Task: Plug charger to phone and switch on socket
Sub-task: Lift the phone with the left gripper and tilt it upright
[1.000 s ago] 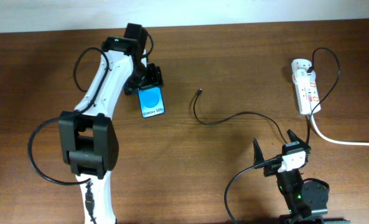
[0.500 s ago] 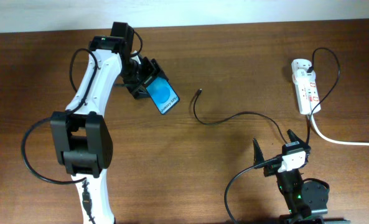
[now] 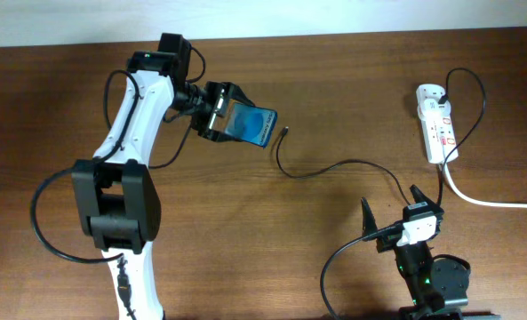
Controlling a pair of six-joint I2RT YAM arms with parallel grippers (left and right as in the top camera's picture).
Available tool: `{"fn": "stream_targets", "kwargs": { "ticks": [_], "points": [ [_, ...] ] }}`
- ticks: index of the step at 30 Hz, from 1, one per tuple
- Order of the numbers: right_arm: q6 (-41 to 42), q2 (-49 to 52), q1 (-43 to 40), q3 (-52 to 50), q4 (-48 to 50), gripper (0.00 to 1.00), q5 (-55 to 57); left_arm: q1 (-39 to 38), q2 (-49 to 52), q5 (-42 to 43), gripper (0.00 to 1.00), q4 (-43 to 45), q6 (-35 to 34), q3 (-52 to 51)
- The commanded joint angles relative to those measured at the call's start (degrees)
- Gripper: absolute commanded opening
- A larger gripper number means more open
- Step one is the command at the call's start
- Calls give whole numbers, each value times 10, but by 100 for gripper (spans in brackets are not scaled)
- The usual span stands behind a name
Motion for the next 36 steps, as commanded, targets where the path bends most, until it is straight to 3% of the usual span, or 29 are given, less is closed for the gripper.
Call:
{"fn": "stream_targets", "kwargs": {
  "ticks": [1, 4, 5, 8, 10, 13, 16, 20, 23, 29, 34, 36],
  "points": [
    [5, -4, 3, -3, -2, 98, -22, 3, -8, 150, 0, -1, -13, 14],
    [122, -4, 3, -3, 0, 98, -25, 3, -8, 225, 0, -1, -13, 14],
    [218, -4, 3, -3, 0, 98, -25, 3, -8, 240, 0, -1, -13, 14],
    [422, -4, 3, -3, -2, 98, -41, 3, -8, 240, 0, -1, -13, 14],
    [492, -4, 3, -3, 5, 98, -83, 3, -8, 240, 0, -1, -13, 14],
    [470, -2, 3, -3, 4, 98, -79, 3, -8, 238, 0, -1, -12, 14],
    [469, 9, 3, -1, 4, 98, -158, 3, -8, 199, 0, -1, -13, 14],
    [466, 88, 3, 40, -39, 98, -205, 3, -8, 146, 0, -3, -12, 14],
    [412, 200, 3, 132, -72, 98, -220, 3, -8, 106, 0, -7, -12, 14],
    [338, 497, 3, 417, -287, 98, -238, 0, -8, -8, 0, -38, -13, 14],
    [338, 631, 3, 476, -241, 98, -303, -23, -8, -94, 0, -57, -13, 14],
    [339, 687, 6, 476, -204, 88, -325, -46, -8, -139, 0, -57, -15, 14]
  ]
}}
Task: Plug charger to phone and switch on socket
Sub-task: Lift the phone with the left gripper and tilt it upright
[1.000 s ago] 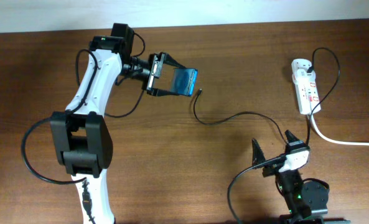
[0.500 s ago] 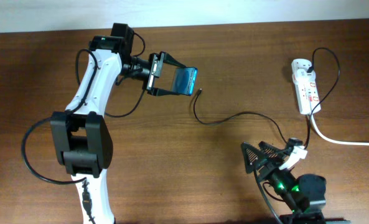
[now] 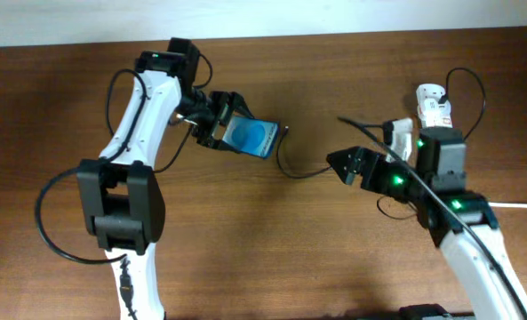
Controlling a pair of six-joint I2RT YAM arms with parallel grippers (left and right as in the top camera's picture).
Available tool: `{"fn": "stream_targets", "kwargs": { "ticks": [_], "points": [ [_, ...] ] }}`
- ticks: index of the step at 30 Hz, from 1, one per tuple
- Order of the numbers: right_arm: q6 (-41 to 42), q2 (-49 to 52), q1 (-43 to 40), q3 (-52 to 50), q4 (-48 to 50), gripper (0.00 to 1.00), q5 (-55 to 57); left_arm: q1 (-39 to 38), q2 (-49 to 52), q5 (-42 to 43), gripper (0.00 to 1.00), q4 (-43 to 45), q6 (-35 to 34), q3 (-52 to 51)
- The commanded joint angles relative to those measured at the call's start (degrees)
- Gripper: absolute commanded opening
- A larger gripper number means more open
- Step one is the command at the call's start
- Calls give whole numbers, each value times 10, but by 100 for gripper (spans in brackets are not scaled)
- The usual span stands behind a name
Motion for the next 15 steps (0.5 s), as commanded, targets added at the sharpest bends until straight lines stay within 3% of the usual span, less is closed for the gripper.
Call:
{"fn": "stream_targets", "kwargs": {
  "ticks": [1, 4, 8, 12, 15],
  "points": [
    [-1, 64, 16, 10, 34, 81, -43, -42, -8, -78, 0, -1, -12, 11],
    [20, 78, 50, 10, 72, 78, -38, -67, -8, -98, 0, 0, -45, 11],
    [122, 82, 123, 10, 96, 74, 84, -91, -8, -90, 0, 0, -71, 11],
    [191, 119, 176, 10, 135, 58, 134, -93, -8, -50, 0, -1, -77, 11],
    [206, 157, 188, 10, 178, 55, 125, -97, -8, -38, 0, -1, -77, 11]
  ]
}}
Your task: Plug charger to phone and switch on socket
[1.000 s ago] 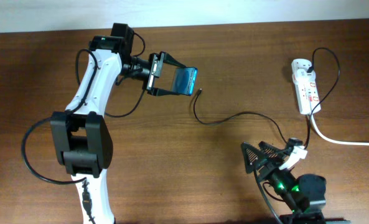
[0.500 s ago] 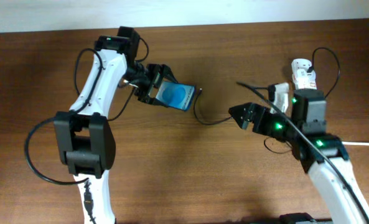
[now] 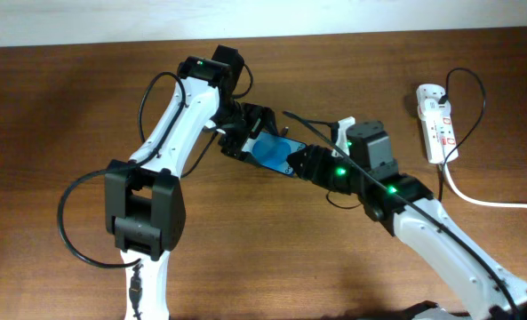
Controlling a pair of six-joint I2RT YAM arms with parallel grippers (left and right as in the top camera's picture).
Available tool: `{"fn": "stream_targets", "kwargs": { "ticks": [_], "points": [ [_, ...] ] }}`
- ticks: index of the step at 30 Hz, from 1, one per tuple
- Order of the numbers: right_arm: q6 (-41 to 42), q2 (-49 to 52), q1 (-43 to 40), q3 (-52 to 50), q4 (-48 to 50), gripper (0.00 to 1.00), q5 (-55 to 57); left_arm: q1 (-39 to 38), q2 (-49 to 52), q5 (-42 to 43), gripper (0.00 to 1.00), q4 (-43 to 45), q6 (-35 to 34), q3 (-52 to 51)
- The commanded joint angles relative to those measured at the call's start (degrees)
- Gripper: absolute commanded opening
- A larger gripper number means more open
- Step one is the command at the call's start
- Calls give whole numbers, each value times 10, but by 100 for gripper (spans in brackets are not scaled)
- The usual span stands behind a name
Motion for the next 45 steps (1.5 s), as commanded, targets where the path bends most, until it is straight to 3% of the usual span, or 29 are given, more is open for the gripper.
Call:
{"fn": "stream_targets", "kwargs": {
  "ticks": [1, 3, 7, 14, 17, 21, 23, 25, 30, 34, 37, 38, 41, 45],
  "points": [
    [24, 35, 14, 8, 39, 54, 9, -7, -8, 32, 0, -2, -9, 11],
    [23, 47, 18, 8, 64, 53, -3, -12, -8, 32, 0, -3, -10, 11],
    [23, 55, 18, 8, 91, 34, 4, -20, -8, 37, 0, -3, -10, 11],
    [23, 55, 18, 7, 76, 18, 13, -20, -8, 37, 0, -5, -10, 11],
    [23, 56, 18, 7, 68, 5, 13, -20, -8, 37, 8, -5, -10, 11],
    [61, 55, 18, 7, 72, 4, 13, -20, -8, 36, 32, -5, -10, 11],
    [62, 55, 16, 7, 76, 4, 13, -19, -8, 36, 63, -5, -9, 11],
    [62, 55, 15, 7, 76, 4, 14, -18, -8, 36, 73, -5, -9, 11],
    [61, 55, 15, 7, 51, 4, 30, -18, -8, 37, 81, 19, 95, 11],
    [57, 54, 14, 8, 38, 4, 35, -18, -8, 72, 90, 52, 140, 11],
    [57, 40, -19, 8, 2, 4, 32, -12, -8, 103, 100, 82, 200, 11],
    [55, 32, -31, 8, -7, 4, 28, -9, -8, 109, 99, 84, 206, 11],
    [31, -13, -76, 8, -28, 4, 6, 14, -8, 194, 99, 139, 271, 11],
    [34, -108, -124, 8, -34, 4, -23, 58, -8, 401, 99, 271, 365, 11]
  ]
}}
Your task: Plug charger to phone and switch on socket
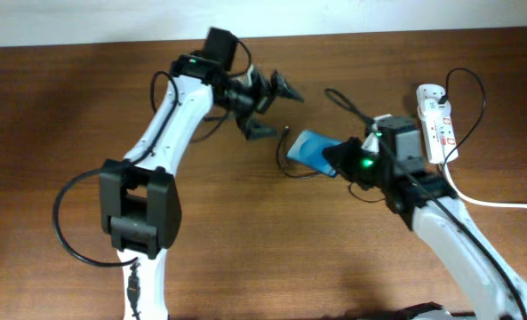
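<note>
The blue phone (313,149) lies just left of my right arm's wrist, and my right gripper (336,160) appears shut on its right end. Left of the phone's edge lies the black charger cable (283,165), its plug tip (285,132) pointing up, apart from the phone. My left gripper (272,108) stands open and holds nothing, up and to the left of the phone, with one finger (288,89) high and the other (262,132) low. The white socket strip (437,123) lies at the far right, with the charger plugged into its top.
A white mains lead (494,203) runs from the strip off the right edge. The black cable loops over the right arm toward the strip. The brown table (50,178) fills the view, and a white wall borders its far edge.
The phone has passed from my left gripper to my right. It now sits further right, near the cable's plug end. My left gripper has opened and drawn back up-left.
At first my left gripper held the phone at the upper middle while my right arm rested at the front. My right arm then stood near the strip, then met the phone at the centre. Now the right holds it and the left is open.
</note>
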Controlling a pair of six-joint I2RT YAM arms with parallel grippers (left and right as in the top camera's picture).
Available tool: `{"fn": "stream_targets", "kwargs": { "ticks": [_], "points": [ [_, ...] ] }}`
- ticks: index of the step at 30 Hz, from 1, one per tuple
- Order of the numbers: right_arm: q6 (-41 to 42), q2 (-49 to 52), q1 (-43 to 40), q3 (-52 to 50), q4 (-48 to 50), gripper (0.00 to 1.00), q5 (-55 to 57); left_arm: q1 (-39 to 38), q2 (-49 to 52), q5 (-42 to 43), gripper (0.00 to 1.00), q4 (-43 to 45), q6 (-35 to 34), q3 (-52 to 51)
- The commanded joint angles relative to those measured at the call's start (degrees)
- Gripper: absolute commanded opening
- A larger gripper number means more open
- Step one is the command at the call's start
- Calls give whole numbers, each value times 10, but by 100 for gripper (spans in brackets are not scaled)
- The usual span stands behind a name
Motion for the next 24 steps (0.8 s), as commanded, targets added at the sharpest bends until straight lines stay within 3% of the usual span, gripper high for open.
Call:
{"fn": "stream_targets", "kwargs": {
  "ticks": [1, 4, 9, 13, 17, 24],
  "points": [
    [-1, -83, -29, 7, 12, 4, -31, 39, -8, 197, 99, 73, 81, 9],
    [60, -149, -43, 8, 82, 4, -15, 67, -8, 282, 100, 146, 75, 9],
    [191, -140, -41, 8, 126, 4, 69, 73, -8, 297, 99, 146, 76, 9],
    [261, -78, 23, 8, 271, 4, 176, 73, -8, 285, 99, 146, 76, 9],
    [319, 9, 83, 15, 341, 4, 240, 73, -8, 267, 100, 146, 76, 9],
    [326, 129, 138, 115, 368, 4, 247, 72, -8, 204, 100, 146, 52, 9]
  ]
}}
